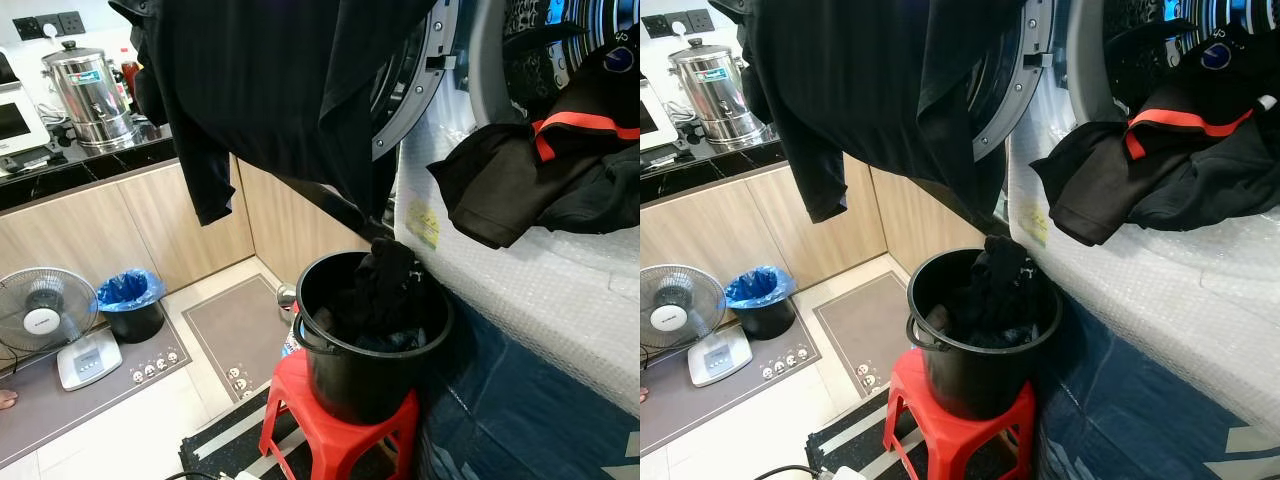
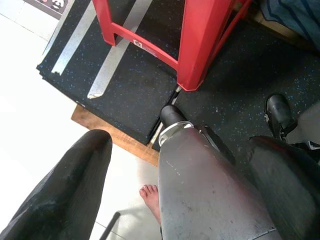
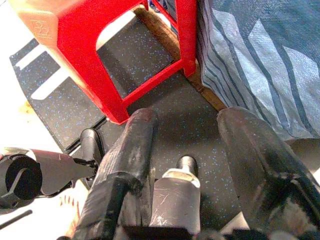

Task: Clothes washing

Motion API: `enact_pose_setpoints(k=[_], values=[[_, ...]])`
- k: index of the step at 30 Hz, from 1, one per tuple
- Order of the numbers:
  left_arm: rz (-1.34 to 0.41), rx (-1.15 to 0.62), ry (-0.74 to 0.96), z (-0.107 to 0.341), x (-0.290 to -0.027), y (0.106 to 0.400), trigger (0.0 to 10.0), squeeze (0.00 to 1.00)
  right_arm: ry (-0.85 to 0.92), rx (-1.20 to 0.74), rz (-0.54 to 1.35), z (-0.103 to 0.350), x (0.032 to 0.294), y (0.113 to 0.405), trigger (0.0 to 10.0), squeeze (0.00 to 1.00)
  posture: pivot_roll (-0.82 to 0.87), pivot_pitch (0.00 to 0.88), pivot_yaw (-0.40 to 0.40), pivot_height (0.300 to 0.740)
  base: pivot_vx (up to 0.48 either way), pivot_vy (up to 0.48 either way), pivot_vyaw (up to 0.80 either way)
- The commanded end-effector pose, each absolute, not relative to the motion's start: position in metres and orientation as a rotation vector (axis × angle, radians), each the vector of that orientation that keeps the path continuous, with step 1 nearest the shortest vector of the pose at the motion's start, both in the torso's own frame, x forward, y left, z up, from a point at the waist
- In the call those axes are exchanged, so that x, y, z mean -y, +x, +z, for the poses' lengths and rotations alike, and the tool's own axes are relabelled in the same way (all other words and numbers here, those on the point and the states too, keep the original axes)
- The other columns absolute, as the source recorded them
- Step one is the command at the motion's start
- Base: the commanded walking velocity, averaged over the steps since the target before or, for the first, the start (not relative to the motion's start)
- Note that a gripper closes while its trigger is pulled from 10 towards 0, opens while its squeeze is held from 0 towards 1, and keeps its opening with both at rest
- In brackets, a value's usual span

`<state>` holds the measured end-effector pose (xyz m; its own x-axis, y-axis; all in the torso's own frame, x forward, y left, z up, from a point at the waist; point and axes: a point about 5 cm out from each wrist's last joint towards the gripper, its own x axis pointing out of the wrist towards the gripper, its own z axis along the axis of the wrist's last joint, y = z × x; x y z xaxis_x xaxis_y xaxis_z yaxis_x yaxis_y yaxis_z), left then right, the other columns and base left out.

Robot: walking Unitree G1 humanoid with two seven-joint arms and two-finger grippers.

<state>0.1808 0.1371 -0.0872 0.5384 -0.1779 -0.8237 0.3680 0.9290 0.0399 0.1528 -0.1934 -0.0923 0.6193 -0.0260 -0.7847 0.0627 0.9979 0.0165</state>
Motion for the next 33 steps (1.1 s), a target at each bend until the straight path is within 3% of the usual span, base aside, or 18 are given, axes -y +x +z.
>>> enact_pose_setpoints(k=[1, 13, 33], values=[[-0.317, -0.965, 0.215, -0.0886, -0.1408, 0.1781, 10.0, 0.0, 0.052, -0.905, -0.048, -0.0931, 0.1912, 0.1515, 10.0, 0.0, -0.06, 0.0, 0.066, 0.74, 0.0, 0.0, 0.0], [-0.316, -0.967, 0.212, -0.0885, -0.1411, 0.1785, 10.0, 0.0, 0.057, -0.905, -0.05, -0.0931, 0.191, 0.1517, 10.0, 0.0, -0.06, 0.0, 0.066, 0.74, 0.0, 0.0, 0.0], [-0.314, -0.983, 0.215, -0.0902, -0.1421, 0.1751, 10.0, 0.0, 0.061, -0.907, -0.053, -0.0933, 0.1912, 0.1512, 10.0, 0.0, -0.07, 0.0, 0.068, 0.74, 0.28, 0.0, 0.0]])
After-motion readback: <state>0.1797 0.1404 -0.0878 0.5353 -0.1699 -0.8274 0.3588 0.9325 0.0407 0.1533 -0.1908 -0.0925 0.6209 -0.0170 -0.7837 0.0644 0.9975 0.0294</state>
